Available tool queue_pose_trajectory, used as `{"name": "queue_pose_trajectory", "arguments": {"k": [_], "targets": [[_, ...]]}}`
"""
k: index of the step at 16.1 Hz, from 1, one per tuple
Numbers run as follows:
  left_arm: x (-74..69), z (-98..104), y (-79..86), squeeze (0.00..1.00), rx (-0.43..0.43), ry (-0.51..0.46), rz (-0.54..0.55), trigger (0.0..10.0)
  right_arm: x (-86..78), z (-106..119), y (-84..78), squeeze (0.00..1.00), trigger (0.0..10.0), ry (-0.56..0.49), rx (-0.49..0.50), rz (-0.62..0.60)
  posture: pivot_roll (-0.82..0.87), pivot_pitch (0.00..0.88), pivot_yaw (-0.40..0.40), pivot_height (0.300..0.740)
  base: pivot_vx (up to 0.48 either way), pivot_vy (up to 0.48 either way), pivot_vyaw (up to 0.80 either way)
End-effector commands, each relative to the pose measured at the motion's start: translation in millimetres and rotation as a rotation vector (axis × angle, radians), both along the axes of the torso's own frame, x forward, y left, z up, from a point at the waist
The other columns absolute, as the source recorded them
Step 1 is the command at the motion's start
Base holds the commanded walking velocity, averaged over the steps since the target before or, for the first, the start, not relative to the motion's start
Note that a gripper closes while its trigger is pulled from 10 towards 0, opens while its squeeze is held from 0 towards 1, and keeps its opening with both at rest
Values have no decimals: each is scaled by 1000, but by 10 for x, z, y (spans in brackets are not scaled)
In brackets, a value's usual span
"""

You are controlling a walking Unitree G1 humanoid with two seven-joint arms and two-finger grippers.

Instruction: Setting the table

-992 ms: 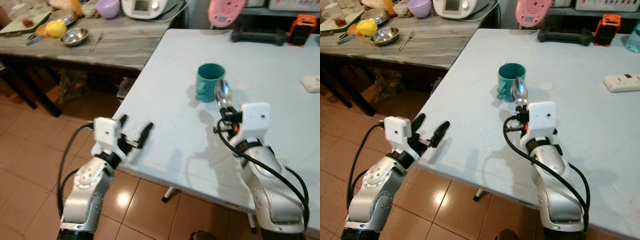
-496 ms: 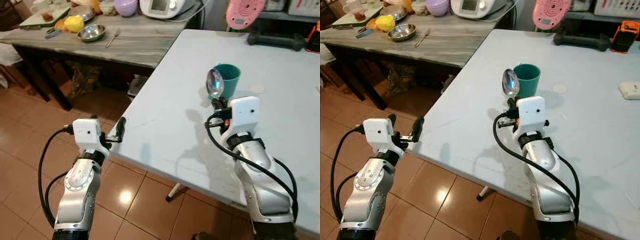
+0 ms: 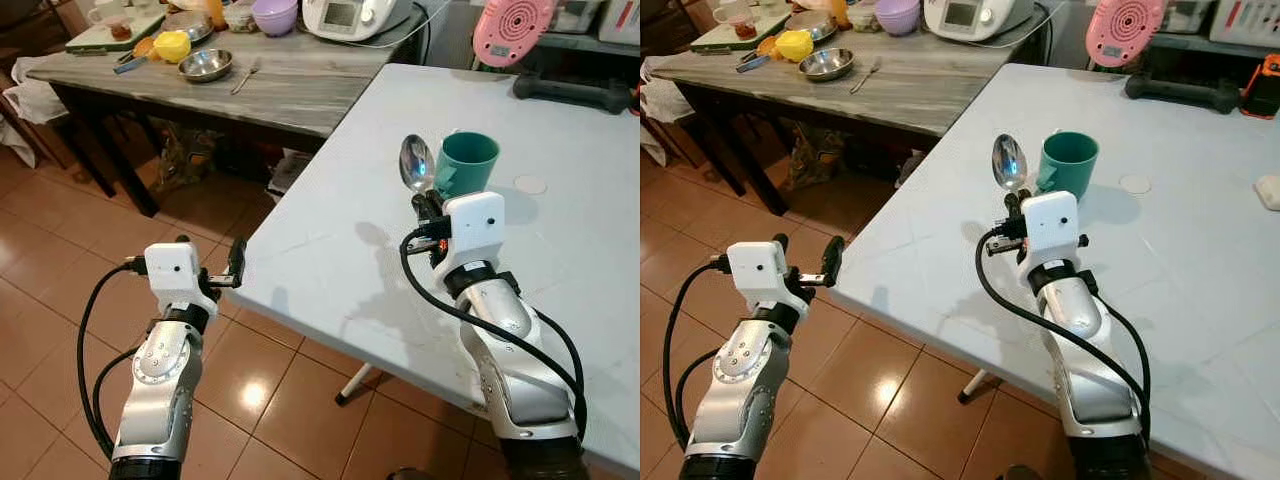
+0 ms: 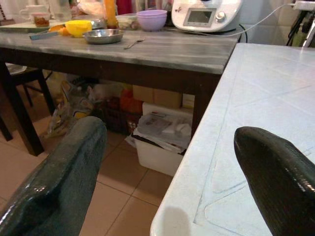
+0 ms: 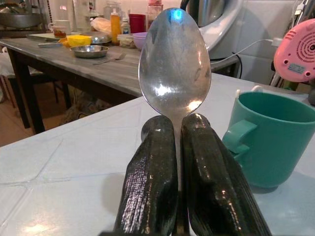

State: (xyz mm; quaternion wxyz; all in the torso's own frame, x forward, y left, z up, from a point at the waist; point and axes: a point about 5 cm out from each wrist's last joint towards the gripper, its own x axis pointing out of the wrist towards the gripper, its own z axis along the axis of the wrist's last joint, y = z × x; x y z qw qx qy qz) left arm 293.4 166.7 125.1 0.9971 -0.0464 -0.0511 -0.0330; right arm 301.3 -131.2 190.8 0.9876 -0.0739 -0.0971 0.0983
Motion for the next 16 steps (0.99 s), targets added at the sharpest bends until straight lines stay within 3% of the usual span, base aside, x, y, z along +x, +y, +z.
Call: {"name": "queue_pose_trajectory", "arguments": {"k": [1, 7, 16], "targets": [[4, -6, 19, 0, 16, 2, 4, 10000, 10, -16, 27, 0, 10000, 4, 15, 5, -273, 89, 110, 740, 0, 259, -519], [33, -10, -11, 0, 35, 1, -25, 10000, -26, -74, 18, 0, 10000, 21, 25, -8, -277, 101, 125, 740, 0, 369, -630], [44, -29, -60, 0, 42, 4, -50, 10000, -45, -106, 20, 0, 10000, 23, 23, -22, -276, 109, 135, 740, 0, 463, 0]]}}
